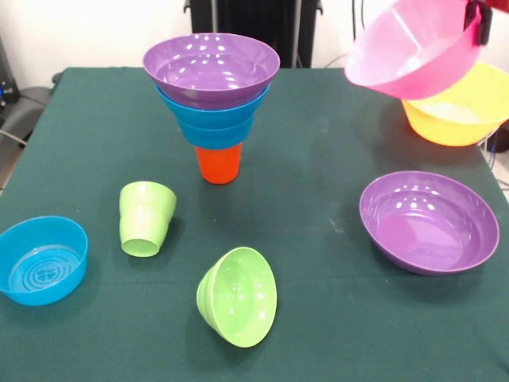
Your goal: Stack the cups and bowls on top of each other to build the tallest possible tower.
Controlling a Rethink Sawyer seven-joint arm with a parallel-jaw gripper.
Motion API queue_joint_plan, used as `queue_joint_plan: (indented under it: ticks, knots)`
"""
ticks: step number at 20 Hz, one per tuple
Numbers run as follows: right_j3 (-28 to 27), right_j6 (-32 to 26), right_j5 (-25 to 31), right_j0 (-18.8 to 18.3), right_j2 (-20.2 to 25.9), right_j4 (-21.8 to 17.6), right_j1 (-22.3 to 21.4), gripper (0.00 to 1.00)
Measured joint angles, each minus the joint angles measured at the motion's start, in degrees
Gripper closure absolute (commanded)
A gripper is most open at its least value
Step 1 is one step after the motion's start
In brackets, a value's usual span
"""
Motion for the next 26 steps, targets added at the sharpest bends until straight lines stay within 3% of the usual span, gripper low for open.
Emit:
queue_joint_plan:
  ticks: [11, 26]
  knots:
    - [-8.14, 1.97, 11.92, 0.07, -4.94, -5.74, -2.16, 1.0]
    - [-12.71, 2.04, 13.49, -0.01, -10.91, -13.96, 0.82, 1.0]
